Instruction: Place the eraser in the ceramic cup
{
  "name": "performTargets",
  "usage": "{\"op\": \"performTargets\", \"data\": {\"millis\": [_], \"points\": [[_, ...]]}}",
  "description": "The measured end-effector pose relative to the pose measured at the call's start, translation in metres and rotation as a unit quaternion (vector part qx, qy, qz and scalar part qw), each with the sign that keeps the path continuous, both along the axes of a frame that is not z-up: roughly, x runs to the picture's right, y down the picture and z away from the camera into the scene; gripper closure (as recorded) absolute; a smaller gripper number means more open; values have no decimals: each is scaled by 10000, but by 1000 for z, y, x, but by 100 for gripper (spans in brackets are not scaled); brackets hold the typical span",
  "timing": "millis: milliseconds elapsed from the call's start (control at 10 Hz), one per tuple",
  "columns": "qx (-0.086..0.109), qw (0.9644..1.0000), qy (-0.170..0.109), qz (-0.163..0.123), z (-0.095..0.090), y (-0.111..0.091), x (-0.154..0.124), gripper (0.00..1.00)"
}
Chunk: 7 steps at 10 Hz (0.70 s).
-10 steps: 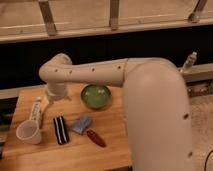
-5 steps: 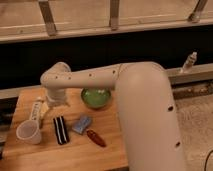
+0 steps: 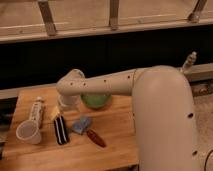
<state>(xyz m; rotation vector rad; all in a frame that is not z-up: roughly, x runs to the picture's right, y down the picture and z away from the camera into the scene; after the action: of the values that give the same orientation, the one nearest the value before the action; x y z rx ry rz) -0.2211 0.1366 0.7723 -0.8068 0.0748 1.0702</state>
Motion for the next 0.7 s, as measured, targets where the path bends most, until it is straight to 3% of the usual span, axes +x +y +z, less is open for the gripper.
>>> {"op": "performTargets", "data": {"millis": [300, 700], "points": [[-70, 10000, -6, 8, 4, 2, 0, 20], [-273, 9995, 69, -174, 28, 19, -1, 20]]}}
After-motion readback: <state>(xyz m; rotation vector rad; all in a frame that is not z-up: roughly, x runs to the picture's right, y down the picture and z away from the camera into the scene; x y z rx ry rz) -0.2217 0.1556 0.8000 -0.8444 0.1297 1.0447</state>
